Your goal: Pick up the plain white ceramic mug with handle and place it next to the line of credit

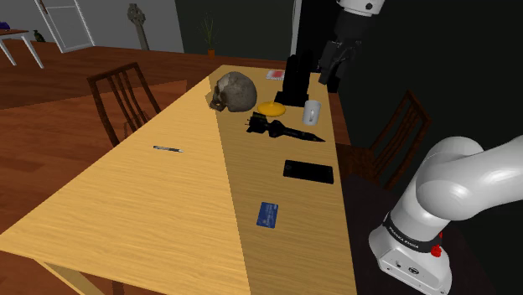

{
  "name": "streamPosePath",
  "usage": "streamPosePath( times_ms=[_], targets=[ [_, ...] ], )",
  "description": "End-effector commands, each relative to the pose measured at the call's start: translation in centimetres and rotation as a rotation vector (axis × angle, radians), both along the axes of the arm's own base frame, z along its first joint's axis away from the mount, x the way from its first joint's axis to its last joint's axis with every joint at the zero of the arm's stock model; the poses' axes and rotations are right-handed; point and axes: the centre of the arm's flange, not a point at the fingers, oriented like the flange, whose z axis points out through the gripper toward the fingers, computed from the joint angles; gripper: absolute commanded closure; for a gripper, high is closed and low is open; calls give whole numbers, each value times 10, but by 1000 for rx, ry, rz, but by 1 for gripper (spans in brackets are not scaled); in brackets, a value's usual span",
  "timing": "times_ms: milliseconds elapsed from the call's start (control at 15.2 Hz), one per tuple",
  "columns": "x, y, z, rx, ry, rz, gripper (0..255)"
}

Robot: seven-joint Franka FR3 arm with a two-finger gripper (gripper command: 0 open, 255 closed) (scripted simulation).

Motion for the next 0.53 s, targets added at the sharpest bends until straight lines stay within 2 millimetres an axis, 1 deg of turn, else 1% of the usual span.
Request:
streamPosePath(
  times_ms=[0, 462],
  targets=[
    [0, 0, 0, 0, 0, 0, 0],
    [53, -67, -41, 1, 40, -19, 0]
  ],
)
